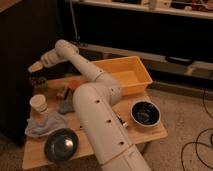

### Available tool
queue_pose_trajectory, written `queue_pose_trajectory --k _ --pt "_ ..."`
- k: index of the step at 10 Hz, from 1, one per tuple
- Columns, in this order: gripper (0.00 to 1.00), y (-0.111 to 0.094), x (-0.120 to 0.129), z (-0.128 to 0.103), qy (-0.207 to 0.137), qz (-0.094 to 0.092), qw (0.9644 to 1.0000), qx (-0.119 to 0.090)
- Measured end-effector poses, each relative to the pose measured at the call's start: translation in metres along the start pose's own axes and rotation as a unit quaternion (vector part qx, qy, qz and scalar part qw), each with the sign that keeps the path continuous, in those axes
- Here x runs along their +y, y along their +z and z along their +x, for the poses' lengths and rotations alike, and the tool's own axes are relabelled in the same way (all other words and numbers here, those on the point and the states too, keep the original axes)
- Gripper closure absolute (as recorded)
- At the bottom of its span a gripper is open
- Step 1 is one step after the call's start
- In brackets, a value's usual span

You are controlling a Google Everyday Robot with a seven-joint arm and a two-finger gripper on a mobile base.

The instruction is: Place grapes in plastic cup

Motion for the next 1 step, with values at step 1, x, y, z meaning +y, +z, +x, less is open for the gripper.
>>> queue_pose_trajectory --k 1 --pt "0.2 -0.0003 -0.0003 -0.0001 0.0 0.0 1.0 0.0"
